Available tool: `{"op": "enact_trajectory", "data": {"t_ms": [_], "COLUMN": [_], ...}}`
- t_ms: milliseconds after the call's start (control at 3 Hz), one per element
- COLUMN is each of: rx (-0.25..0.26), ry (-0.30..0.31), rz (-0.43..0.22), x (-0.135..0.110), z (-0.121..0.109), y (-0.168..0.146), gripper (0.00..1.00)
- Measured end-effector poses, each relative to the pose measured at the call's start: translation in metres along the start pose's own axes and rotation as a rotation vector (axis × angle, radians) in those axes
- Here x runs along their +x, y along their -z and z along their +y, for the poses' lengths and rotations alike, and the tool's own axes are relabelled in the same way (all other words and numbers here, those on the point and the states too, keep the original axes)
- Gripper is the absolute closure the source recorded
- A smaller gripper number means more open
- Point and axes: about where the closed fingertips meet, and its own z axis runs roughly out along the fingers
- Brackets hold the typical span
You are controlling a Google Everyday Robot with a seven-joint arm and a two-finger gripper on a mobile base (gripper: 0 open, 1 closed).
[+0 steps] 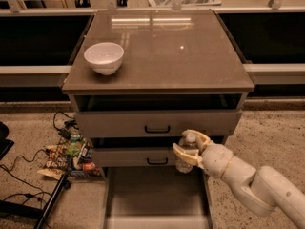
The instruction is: Place water bottle into bottom drawer
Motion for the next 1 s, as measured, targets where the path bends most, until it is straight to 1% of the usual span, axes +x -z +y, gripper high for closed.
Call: {"op": "enact_trajectory", "data": {"t_ms": [333,667,1000], "rx": [0.009,-0.008,-0.037], "ry": [-0.036,-0.056,-0.066], "rz": [0.039,0.051,0.04], "x": [0.058,0.111,0.159], "z": [0.029,0.056,0.08], "y": [-0.008,-0.017,-0.026], "gripper": [1.0,1.0,1.0]}}
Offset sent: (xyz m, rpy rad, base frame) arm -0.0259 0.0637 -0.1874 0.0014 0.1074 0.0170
